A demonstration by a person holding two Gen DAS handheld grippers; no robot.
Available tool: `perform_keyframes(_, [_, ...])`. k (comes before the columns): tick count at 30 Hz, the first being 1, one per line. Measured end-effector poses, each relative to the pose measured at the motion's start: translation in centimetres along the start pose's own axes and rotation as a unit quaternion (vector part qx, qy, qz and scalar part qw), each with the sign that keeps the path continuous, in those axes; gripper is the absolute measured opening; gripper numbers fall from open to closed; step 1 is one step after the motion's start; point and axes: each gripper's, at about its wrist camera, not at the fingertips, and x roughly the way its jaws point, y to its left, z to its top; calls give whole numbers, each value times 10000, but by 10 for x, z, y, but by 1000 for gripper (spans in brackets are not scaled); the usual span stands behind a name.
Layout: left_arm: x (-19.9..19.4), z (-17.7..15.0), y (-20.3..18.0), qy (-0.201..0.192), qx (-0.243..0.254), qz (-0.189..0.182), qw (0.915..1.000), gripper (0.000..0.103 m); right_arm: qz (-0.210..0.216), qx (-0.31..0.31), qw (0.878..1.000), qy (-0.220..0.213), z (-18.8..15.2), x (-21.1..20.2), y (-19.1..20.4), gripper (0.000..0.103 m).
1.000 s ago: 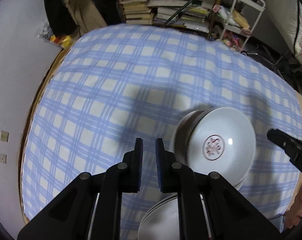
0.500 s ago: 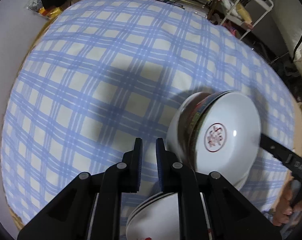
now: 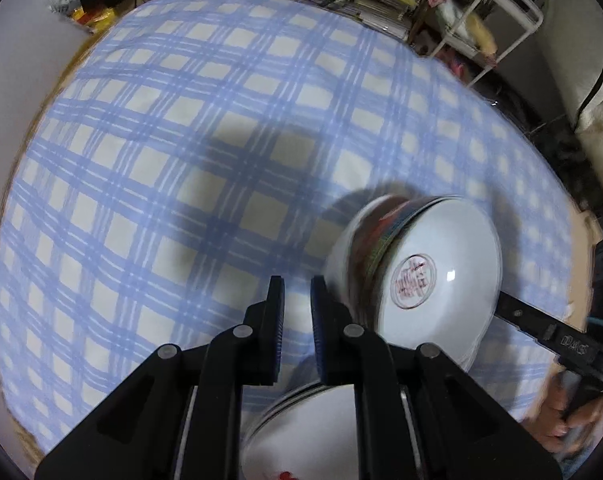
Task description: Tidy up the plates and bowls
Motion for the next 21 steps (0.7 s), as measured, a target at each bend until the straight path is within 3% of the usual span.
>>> perform_keyframes(5, [22,-2,2,250,-76,293,9992,13,-299,-193,9994,38,-5,3,9,4])
perform_keyframes(9, [19,-4,11,194,-197,-54,9996,13,-359,-106,9993,27,-7,5,7,4])
perform_keyframes(12, [1,-4,16,-122,-193,-236,9995,13,-243,-95,9997,36,-5,3,8,4])
perform_keyframes(18, [-33,6,28,-482,-442,-1228,9903,13,-144,-59,9999,44,-5,3,8,5])
perform_keyframes(21, [-35,7,19,-398,-345,-1263,9906,13,-110,-12,9999,53,-4,3,8,5])
